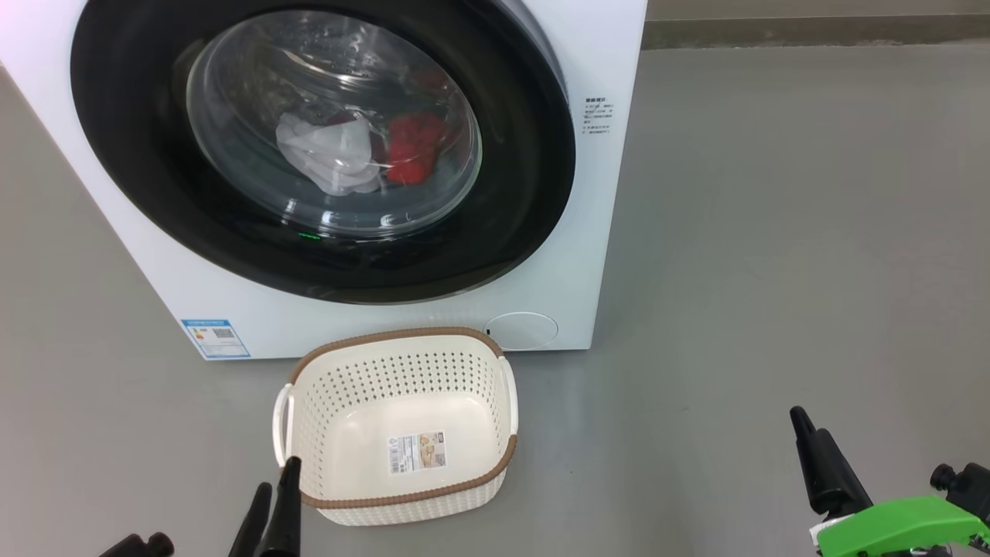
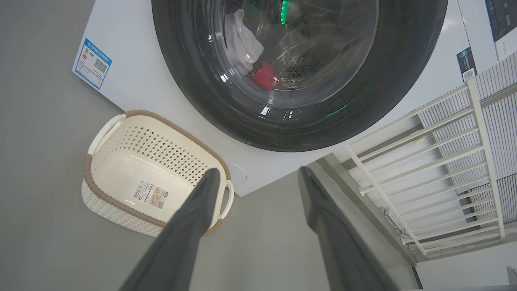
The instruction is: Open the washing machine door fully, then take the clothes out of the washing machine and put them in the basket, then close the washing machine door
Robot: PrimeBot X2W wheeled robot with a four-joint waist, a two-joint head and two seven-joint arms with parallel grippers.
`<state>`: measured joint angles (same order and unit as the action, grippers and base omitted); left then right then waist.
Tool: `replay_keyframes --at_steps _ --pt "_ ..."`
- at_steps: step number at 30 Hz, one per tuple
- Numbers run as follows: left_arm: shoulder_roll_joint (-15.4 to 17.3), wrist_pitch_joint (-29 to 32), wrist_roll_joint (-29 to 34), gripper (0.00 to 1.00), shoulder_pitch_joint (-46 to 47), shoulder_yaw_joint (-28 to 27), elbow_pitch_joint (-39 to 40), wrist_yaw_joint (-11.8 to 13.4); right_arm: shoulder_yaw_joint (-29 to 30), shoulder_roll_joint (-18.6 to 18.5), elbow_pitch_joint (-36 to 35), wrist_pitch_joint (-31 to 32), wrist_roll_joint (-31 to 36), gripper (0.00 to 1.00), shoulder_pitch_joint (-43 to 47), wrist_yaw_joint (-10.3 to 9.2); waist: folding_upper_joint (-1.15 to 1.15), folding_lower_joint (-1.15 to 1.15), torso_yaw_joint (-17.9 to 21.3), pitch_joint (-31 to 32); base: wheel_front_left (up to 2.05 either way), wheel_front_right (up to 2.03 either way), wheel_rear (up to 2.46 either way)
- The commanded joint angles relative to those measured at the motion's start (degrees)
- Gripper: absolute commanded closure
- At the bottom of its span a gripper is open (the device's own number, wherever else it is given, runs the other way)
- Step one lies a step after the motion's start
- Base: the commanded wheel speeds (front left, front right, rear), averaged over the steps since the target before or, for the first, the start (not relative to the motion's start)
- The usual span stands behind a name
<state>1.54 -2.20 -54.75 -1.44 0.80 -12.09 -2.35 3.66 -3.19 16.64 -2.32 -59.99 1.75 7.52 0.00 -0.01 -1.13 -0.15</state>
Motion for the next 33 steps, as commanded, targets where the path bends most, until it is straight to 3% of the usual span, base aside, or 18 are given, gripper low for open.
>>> replay_keyframes --at_steps 1,33 --pt "0.9 -0.5 1.1 0.0 0.5 -0.6 1.8 0.1 -0.6 -1.0 -1.7 -0.5 0.8 0.0 -0.6 -0.01 0.0 0.01 0.0 0.0 0.0 0.0 0.0" --pt "1.4 -6.1 24.6 0.0 -1.7 1.7 5.2 3.2 -1.9 -2.7 -1.9 -6.0 19.6 0.0 2.1 -0.02 0.0 0.01 -0.4 0.1 0.0 0.0 0.0"
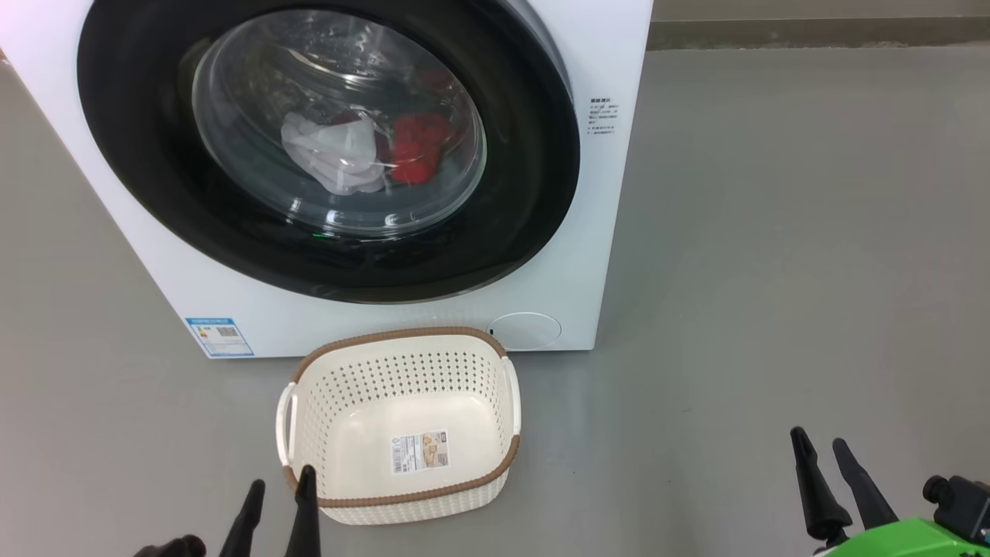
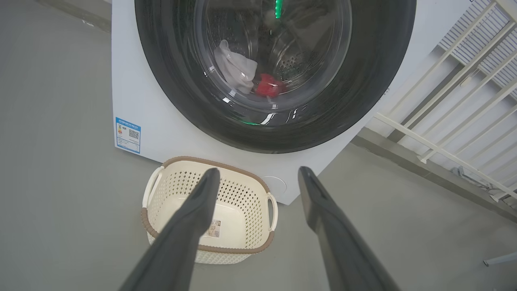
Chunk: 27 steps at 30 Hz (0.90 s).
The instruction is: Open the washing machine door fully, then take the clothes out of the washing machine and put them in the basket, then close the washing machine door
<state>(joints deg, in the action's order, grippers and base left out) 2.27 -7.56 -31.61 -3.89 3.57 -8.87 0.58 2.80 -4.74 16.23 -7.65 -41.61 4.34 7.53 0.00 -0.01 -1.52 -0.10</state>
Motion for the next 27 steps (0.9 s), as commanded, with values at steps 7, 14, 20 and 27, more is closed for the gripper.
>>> replay_keyframes --at_steps 7,14,20,27 --pt "0.7 -1.8 6.0 0.0 0.4 -0.7 2.5 0.6 -1.2 -1.5 -1.7 -1.7 4.5 0.0 0.1 -0.03 0.0 0.01 0.0 -0.1 0.0 0.0 0.0" --pt "0.7 -3.0 11.1 0.0 -0.2 -0.6 3.0 1.2 -1.6 -2.2 -1.5 -2.9 8.4 0.0 0.5 -0.03 0.0 0.01 0.2 -0.1 0.0 0.0 0.0" --pt "0.7 -4.0 15.1 0.0 -0.8 -0.5 3.2 1.5 -1.7 -2.7 -1.6 -3.9 11.6 0.0 1.1 -0.04 0.0 0.01 0.6 -0.1 0.0 0.0 0.0" --pt "0.7 -5.2 19.5 0.0 -1.4 -0.6 2.8 1.6 -1.5 -3.0 -1.9 -5.1 15.4 0.0 1.9 -0.04 0.0 0.01 0.7 0.0 0.0 0.0 0.0"
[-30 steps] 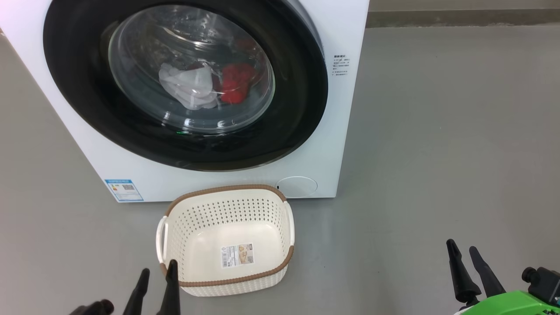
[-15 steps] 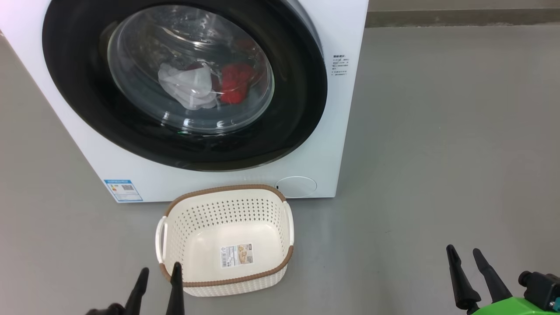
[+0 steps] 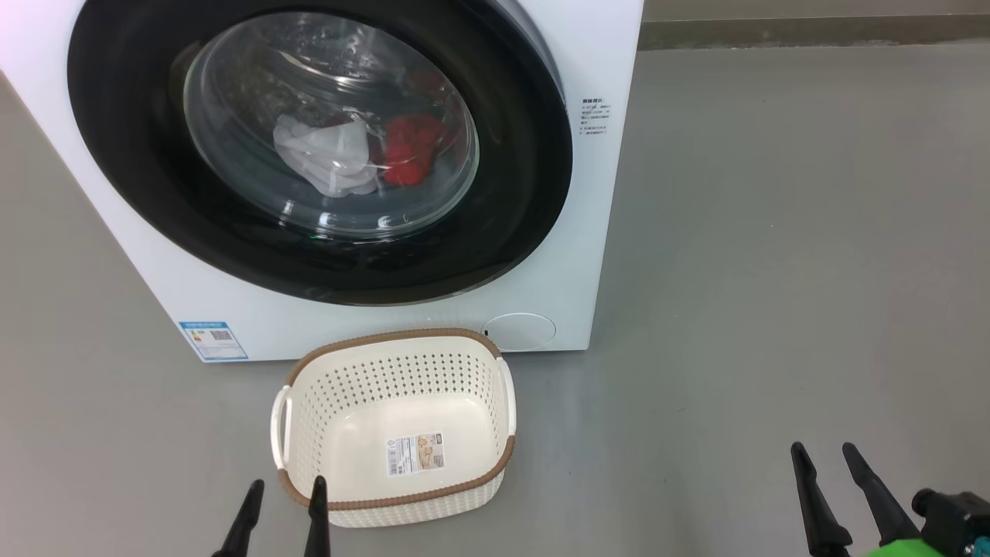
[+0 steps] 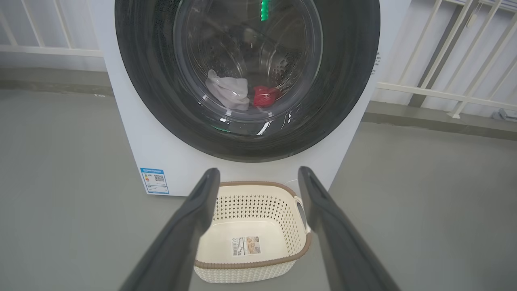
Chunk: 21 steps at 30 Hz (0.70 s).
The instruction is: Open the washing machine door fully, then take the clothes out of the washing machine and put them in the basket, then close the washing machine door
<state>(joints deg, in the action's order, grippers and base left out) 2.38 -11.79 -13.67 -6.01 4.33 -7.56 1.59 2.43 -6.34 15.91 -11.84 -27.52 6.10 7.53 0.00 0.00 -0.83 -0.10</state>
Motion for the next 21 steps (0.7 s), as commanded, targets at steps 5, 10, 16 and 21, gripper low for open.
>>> replay_keyframes --at_steps 5,10,16,21 --pt "0.5 -1.8 4.1 0.0 0.5 -1.8 0.8 0.5 -1.0 -1.6 -1.8 -1.7 4.1 0.0 0.6 -0.04 0.0 0.0 0.1 0.0 0.0 0.0 0.0" --pt "0.5 -2.6 5.8 0.0 0.0 -2.7 -0.2 -0.1 -0.7 -1.5 -2.1 -2.6 7.0 0.0 1.0 -0.04 0.0 0.0 0.3 -0.1 0.0 0.0 0.0" --pt "0.5 -3.2 7.3 0.0 0.1 -2.7 -0.9 -0.5 -0.6 -1.2 -2.4 -3.2 9.0 0.0 1.4 -0.04 0.0 0.0 0.3 -0.2 0.0 0.0 0.0" --pt "0.5 -3.2 7.0 0.0 0.3 -3.0 -1.1 -0.8 -0.3 -0.9 -2.6 -3.2 9.0 0.0 1.3 -0.04 0.0 0.0 0.4 -0.4 0.0 0.0 0.0"
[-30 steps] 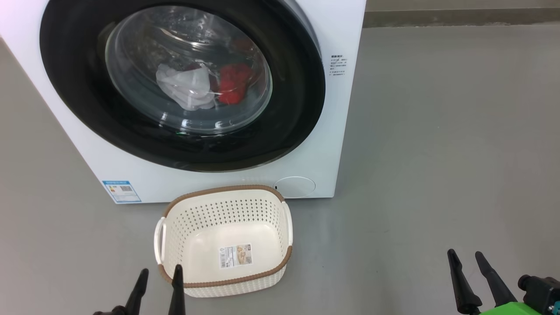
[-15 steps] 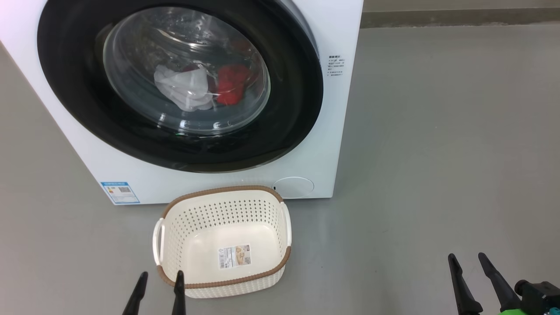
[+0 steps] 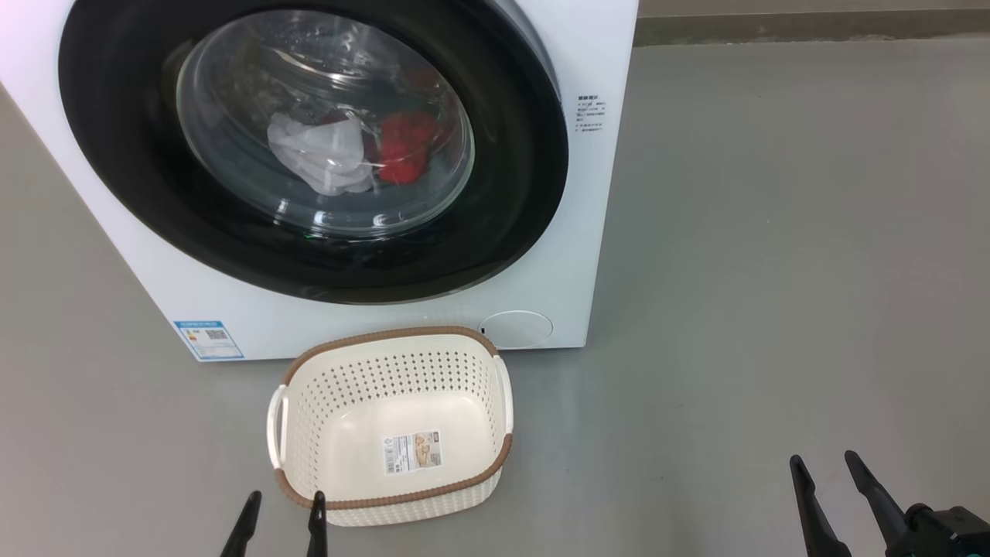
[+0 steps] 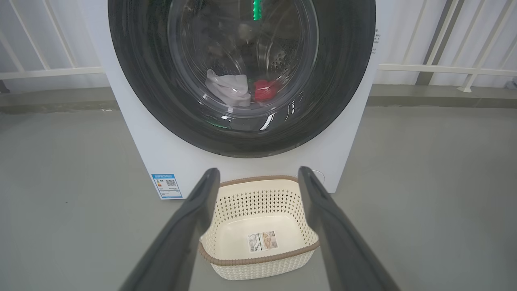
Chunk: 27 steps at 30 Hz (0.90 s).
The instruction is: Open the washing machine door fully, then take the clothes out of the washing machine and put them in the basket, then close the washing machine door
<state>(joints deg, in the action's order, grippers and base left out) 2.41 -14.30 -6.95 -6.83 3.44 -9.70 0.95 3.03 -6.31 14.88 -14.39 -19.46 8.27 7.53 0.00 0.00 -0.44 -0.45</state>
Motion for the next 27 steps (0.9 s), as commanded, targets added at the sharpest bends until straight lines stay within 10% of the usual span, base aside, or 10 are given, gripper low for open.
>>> replay_keyframes --at_steps 1,11,12,14,27 --pt "0.5 -0.7 0.3 0.0 1.1 -2.1 1.0 -0.2 -0.9 -0.8 -1.6 -0.6 1.0 0.0 -0.9 -0.04 0.0 0.0 0.0 0.0 0.0 0.0 0.0" --pt "0.5 -0.7 0.0 0.0 1.4 -1.9 0.9 -0.3 -0.9 0.5 -3.2 -0.6 -1.9 0.0 -1.5 -0.04 0.0 0.0 0.0 -0.1 0.0 0.0 0.0" --pt "0.5 -0.7 0.0 0.0 1.4 -1.8 1.0 -0.3 -1.5 0.5 -3.3 -0.6 -2.6 0.52 -1.7 -0.04 0.0 0.0 0.0 -0.2 0.0 0.0 0.0" --pt "0.5 -0.7 -0.1 0.0 1.6 -1.7 1.0 -0.3 -2.2 0.4 -3.7 -0.6 -3.9 1.0 -2.6 -0.04 0.0 0.0 -0.1 -0.3 0.0 0.0 0.0" --pt "0.5 -0.7 -1.3 0.0 4.2 0.5 1.2 -0.2 -3.9 -0.1 -6.2 -0.6 -18.2 1.0 -20.5 -0.04 0.0 0.0 -1.8 -3.5 0.0 0.0 0.0"
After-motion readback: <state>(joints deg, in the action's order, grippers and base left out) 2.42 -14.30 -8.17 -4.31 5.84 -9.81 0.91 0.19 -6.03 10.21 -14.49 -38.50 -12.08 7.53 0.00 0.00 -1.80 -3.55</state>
